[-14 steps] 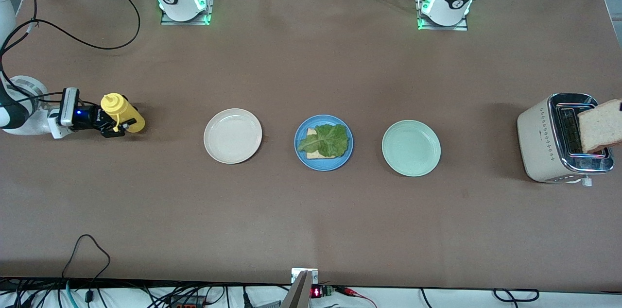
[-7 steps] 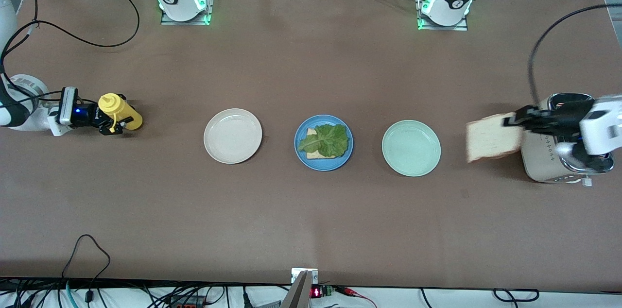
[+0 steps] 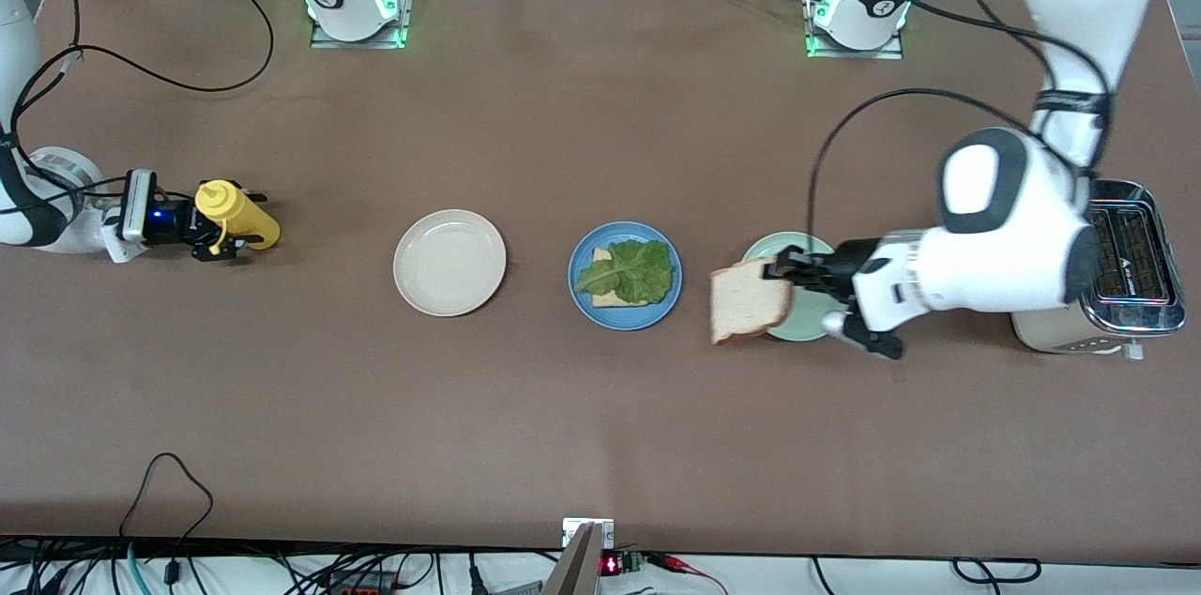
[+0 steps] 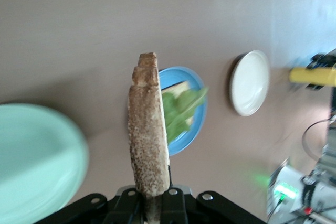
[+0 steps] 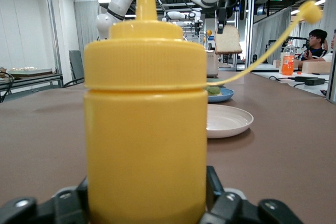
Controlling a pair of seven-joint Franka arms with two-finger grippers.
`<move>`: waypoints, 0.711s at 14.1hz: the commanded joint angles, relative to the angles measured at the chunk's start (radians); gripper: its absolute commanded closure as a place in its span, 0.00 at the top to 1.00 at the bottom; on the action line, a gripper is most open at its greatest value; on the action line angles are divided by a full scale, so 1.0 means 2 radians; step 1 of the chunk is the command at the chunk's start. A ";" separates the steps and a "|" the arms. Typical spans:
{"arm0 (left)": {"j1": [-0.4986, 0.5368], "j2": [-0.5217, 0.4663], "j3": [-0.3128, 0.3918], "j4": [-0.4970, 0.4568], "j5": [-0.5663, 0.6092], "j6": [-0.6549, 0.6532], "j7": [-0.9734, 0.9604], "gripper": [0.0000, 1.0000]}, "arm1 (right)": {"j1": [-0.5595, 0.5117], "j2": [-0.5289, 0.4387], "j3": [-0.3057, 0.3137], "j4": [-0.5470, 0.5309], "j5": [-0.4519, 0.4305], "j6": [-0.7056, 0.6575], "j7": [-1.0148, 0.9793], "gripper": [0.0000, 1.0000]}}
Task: Make sandwich in blue plate with both arms
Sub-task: 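Lift the second bread slice from the toaster toward the blue plate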
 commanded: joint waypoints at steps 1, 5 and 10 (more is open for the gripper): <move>-0.042 -0.002 0.003 -0.050 -0.058 0.093 0.000 0.01 | -0.007 0.015 0.003 0.016 0.006 -0.017 -0.002 1.00; -0.067 -0.012 -0.001 -0.116 -0.141 0.175 0.001 0.02 | -0.007 0.015 -0.014 0.031 -0.004 -0.028 -0.002 1.00; -0.059 -0.018 -0.058 -0.172 -0.204 0.250 0.002 0.02 | -0.007 0.013 -0.023 0.077 -0.024 -0.043 0.000 1.00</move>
